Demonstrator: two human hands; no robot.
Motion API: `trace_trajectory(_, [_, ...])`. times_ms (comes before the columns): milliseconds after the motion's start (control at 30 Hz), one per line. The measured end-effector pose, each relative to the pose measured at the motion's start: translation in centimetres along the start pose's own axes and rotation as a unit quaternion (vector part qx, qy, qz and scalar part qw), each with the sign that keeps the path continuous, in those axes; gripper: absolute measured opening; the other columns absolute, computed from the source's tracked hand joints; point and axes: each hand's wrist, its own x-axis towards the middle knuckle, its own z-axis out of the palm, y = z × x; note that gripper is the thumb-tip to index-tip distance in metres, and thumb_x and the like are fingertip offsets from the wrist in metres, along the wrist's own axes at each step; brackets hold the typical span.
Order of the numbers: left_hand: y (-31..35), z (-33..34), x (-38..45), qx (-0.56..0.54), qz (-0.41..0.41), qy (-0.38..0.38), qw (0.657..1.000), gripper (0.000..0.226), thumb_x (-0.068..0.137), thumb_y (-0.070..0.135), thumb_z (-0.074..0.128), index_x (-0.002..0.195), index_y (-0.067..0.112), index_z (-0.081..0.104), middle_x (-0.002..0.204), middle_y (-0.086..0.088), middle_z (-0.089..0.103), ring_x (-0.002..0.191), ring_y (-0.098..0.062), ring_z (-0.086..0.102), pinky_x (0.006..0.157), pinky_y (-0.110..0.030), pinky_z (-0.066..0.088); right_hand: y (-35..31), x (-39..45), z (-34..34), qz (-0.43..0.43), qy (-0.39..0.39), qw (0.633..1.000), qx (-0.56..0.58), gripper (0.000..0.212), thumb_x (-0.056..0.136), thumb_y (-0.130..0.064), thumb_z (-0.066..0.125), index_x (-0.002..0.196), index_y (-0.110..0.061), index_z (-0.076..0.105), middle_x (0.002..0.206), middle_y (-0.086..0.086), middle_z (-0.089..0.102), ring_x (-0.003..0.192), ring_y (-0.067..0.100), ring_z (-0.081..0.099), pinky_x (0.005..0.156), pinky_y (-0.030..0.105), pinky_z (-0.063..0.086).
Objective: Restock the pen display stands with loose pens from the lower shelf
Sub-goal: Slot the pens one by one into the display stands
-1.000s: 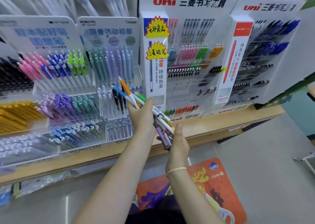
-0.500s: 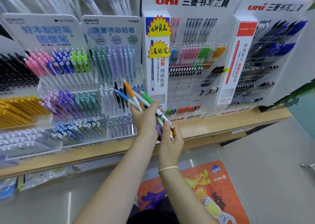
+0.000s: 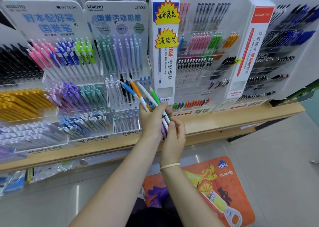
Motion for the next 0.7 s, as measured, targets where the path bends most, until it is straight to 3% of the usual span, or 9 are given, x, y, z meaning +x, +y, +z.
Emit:
trace_trajectory(133, [0.1,0.2,0.0,0.014,-0.011,-0.014,1.0,0.028,0.088,-0.002,0.068,0.102,0.014,0.049,0.068,-0.011,0.06,0.056,-0.025,0.061,0.056,-0.036,0.056,-0.6,-0.1,-0.1,-0.023,0.009,1.0,-0.006,0.013,0.103,-0.013,0.046,0.094,-0.019,0.054,0.087,-0.003,0.055,0.077,0.009,0.051,0.073,0.029,0.043])
trace_trajectory(200, [0.1,0.3,-0.1,0.018,-0.015,-0.025,0.999,0.028,0.087,-0.002,0.068,0.103,0.012,0.05,0.07,-0.012,0.059,0.056,-0.025,0.061,0.056,-0.035,0.055,-0.7,-0.1,-0.1,-0.02,0.013,1.0,-0.005,0.014,0.104,-0.011,0.044,0.094,-0.018,0.051,0.087,-0.002,0.052,0.076,0.008,0.05,0.071,0.027,0.043])
trace_trajectory(333, [0.2,0.2,-0.1,0.035,-0.021,-0.041,0.998,0.028,0.087,-0.003,0.067,0.106,0.008,0.051,0.065,-0.009,0.06,0.054,-0.024,0.06,0.053,-0.033,0.054,-0.5,0.2,-0.2,0.004,-0.017,1.0,-0.013,0.008,0.102,-0.022,0.049,0.095,-0.019,0.05,0.09,0.0,0.053,0.081,0.014,0.05,0.074,0.032,0.043])
trace_trajectory(433, [1.4,-0.6,0.5,0.054,-0.021,-0.049,0.997,0.026,0.088,-0.002,0.067,0.105,0.007,0.05,0.061,-0.007,0.059,0.05,-0.021,0.058,0.051,-0.031,0.053,-1.2,0.9,-0.9,0.034,-0.079,0.995,-0.047,0.017,0.095,-0.034,0.054,0.093,-0.017,0.053,0.09,0.002,0.056,0.081,0.016,0.053,0.074,0.031,0.046])
trace_trajectory(533, [2.5,-2.2,0.3,0.13,-0.051,-0.13,0.982,0.027,0.088,-0.002,0.068,0.105,0.005,0.049,0.059,-0.008,0.057,0.048,-0.02,0.056,0.048,-0.031,0.052,-2.8,3.1,-2.0,0.047,-0.1,0.992,-0.057,0.011,0.097,-0.027,0.054,0.097,-0.016,0.055,0.102,0.01,0.063,0.097,0.024,0.063,0.091,0.041,0.049])
trace_trajectory(633, [2.3,-4.0,-0.9,0.156,-0.122,-0.247,0.948,0.032,0.08,0.003,0.074,0.102,0.004,0.051,0.063,-0.009,0.058,0.051,-0.022,0.057,0.05,-0.032,0.052,-4.8,5.4,-2.1,0.089,-0.149,0.985,0.019,0.01,0.102,-0.019,0.051,0.105,-0.01,0.053,0.098,0.01,0.062,0.087,0.02,0.064,0.08,0.033,0.053])
trace_trajectory(700, [1.3,-4.9,-2.0,0.157,-0.162,-0.298,0.927,0.027,0.076,0.007,0.071,0.097,0.006,0.053,0.065,-0.008,0.057,0.052,-0.021,0.057,0.053,-0.032,0.052,-5.4,6.1,-1.5,0.119,-0.182,0.975,0.039,0.027,0.099,-0.029,0.057,0.115,-0.008,0.054,0.104,0.01,0.064,0.088,0.019,0.067,0.082,0.036,0.055])
